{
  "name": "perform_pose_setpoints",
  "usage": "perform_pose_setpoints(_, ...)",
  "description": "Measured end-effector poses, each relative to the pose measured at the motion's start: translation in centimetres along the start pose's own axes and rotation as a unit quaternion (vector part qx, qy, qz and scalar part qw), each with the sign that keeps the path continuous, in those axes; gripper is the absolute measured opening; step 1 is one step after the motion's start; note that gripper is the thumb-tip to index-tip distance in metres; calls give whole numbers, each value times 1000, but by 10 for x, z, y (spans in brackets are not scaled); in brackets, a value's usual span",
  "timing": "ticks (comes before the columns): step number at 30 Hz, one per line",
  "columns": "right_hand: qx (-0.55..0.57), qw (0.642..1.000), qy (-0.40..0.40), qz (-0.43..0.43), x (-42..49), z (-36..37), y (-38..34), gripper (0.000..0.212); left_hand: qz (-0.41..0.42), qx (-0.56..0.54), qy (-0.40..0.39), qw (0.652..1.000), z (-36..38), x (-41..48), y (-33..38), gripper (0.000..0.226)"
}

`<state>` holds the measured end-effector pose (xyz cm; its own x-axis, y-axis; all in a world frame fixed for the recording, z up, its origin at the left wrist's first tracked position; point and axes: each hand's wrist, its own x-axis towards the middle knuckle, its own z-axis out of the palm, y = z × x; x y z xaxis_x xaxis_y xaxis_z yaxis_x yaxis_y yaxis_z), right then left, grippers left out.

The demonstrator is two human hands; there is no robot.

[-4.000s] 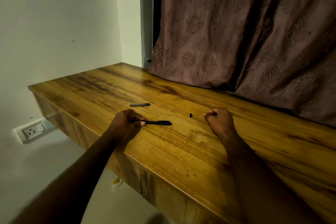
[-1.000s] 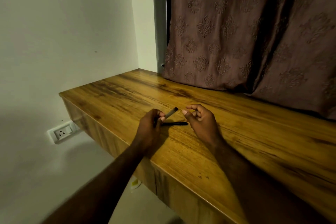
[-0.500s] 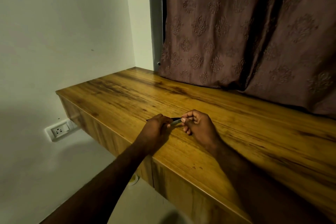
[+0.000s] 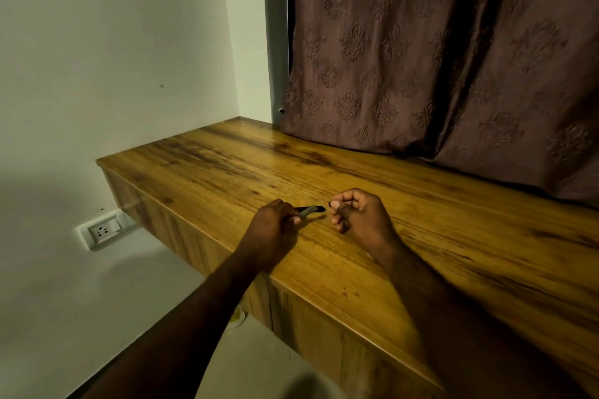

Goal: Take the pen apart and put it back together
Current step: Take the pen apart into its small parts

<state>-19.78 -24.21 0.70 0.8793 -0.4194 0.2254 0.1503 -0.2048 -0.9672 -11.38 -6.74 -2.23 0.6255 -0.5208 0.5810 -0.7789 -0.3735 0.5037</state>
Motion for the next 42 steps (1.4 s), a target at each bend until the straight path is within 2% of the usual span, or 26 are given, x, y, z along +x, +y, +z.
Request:
perform_pose_setpoints(3,-7,999,34,1,4,-17,3,3,-9,-9,2,1000,-1,0,0,29)
perform_pose_setpoints(6,-159,987,16,-27,6,-25,9,5,-6,-16,11,1000,-2,-1,1,32)
perform_pose_setpoints(9,-305,950,-23,-62,5,-22,8,10,9,-27,22,999,-3,-2,2,31)
perform_pose_setpoints(13,-379,924,-27,-34,9,-26,6,14,13,-30,20,999,-4,-3,4,29)
perform_pose_setpoints(16,-396,918,-7,-17,10,-30,6,17,16,-25,18,999,-5,-3,5,27)
perform_pose_setpoints(23,-410,911,-8,-39,7,-30,5,13,3,-24,10,1000,-6,-2,6,27)
perform_pose_setpoints(38,-427,903,-9,-47,7,-27,3,30,-18,-14,3,1000,-5,-1,5,27)
perform_pose_setpoints(42,-443,895,-21,-43,7,-28,4,27,-17,-11,0,1000,-4,-2,3,21)
